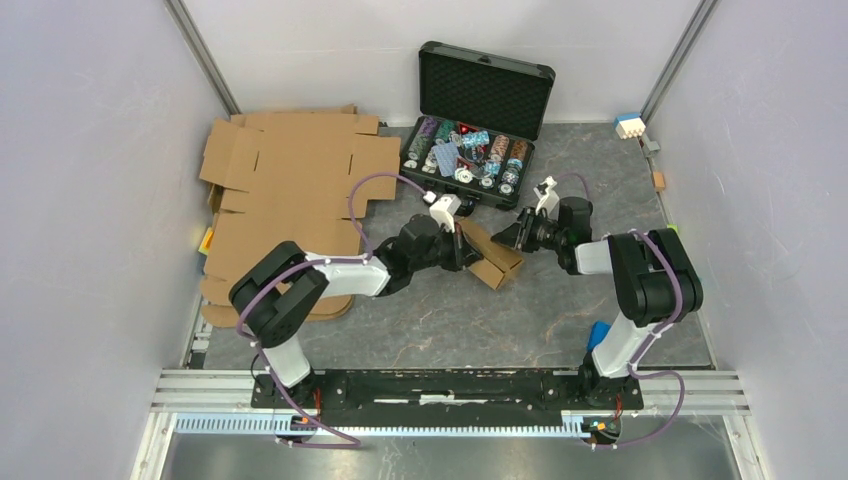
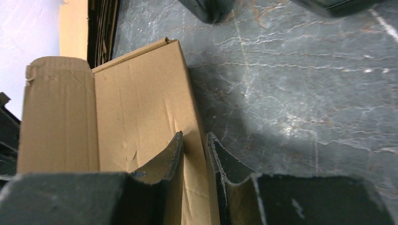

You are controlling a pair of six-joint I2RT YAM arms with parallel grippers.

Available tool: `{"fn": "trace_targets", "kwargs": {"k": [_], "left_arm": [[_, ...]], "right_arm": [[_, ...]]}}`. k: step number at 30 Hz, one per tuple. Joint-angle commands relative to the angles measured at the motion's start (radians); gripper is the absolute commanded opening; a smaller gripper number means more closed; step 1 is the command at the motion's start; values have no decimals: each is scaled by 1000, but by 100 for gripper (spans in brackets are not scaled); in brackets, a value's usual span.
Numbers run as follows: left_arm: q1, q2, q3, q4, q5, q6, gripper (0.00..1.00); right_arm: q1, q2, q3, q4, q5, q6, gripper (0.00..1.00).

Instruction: Fold the paper box

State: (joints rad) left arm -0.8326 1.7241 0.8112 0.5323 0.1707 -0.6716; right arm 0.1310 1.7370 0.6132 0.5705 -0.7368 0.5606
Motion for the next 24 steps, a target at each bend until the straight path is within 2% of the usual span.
{"fn": "trace_targets", "kwargs": {"k": [1,14,24], "left_arm": [[7,50,123,23,16,45,2],[10,194,330,-41,57,46,2],[19,103,348,-164,53,130,2]], "right_arm": [[-13,37,15,-59,-5,-14,24],[-45,47,47,-146,62,-115,27],[-44,13,45,-168,120,-131,28]]}}
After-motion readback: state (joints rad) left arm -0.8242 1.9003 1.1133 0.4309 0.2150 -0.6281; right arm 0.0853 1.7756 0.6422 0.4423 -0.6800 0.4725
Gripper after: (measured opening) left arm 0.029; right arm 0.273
